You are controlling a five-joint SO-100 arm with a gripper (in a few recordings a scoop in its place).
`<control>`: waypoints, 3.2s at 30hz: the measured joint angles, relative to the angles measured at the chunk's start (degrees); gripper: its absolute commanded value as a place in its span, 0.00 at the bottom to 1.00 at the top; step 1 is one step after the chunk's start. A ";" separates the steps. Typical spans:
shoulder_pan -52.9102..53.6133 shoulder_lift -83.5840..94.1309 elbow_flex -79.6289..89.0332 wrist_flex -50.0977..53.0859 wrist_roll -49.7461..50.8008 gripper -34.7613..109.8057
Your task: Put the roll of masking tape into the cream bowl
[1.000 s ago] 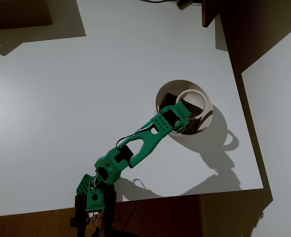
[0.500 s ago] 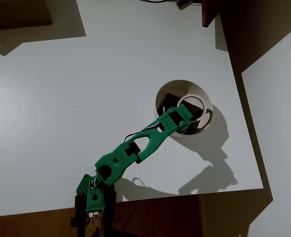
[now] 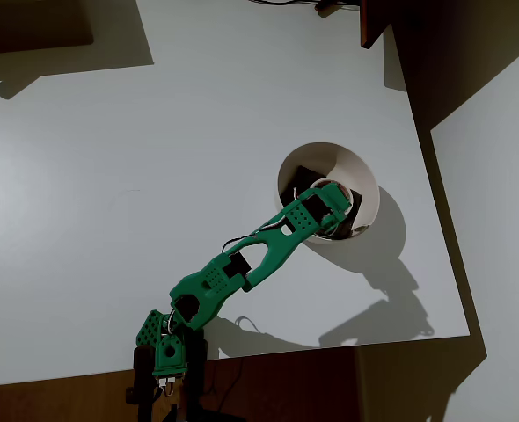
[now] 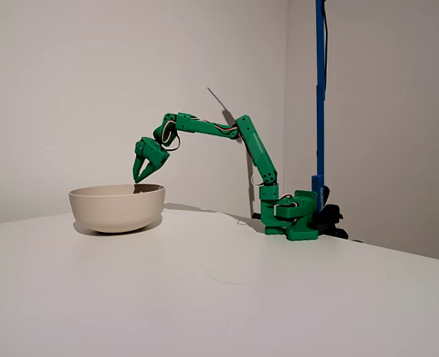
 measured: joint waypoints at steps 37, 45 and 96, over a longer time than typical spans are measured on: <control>-47.11 75.85 52.91 20.04 -6.15 0.18; -55.99 87.80 69.70 17.67 -5.71 0.18; -59.06 122.61 110.65 16.96 -7.38 0.20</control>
